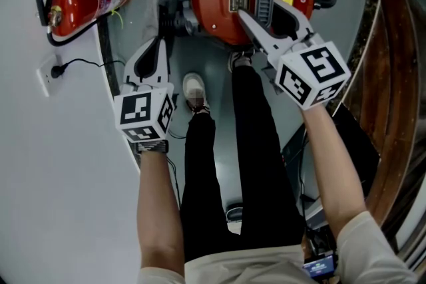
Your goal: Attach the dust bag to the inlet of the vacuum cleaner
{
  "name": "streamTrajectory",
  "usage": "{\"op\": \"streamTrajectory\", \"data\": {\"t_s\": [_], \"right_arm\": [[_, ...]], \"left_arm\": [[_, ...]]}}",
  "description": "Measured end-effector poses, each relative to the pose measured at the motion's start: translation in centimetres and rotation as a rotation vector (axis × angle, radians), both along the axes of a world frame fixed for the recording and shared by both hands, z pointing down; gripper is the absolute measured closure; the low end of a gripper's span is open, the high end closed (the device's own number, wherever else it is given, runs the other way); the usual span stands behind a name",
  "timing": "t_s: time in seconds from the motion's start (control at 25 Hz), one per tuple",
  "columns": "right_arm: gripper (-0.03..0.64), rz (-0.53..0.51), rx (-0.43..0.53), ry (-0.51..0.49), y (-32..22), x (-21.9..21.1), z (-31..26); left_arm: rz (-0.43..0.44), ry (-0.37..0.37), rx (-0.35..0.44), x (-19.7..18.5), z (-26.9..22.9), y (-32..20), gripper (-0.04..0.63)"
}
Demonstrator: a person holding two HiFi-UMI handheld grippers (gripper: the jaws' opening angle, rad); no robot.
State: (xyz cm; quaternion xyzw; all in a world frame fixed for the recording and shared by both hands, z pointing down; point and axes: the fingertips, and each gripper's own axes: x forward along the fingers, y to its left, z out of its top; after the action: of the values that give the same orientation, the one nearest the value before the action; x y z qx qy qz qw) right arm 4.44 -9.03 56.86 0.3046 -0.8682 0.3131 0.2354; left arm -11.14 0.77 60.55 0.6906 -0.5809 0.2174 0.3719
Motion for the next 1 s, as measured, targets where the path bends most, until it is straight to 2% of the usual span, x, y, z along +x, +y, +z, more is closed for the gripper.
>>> {"op": "streamTrajectory", "data": {"t_s": [1.0], "right_arm": [[0.407,0.002,0.006,0.003,0.0,0.0,0.0]], "left_arm": [[0.074,0.022,0.008,1.4,-0.2,-0.3,0.581]]}}
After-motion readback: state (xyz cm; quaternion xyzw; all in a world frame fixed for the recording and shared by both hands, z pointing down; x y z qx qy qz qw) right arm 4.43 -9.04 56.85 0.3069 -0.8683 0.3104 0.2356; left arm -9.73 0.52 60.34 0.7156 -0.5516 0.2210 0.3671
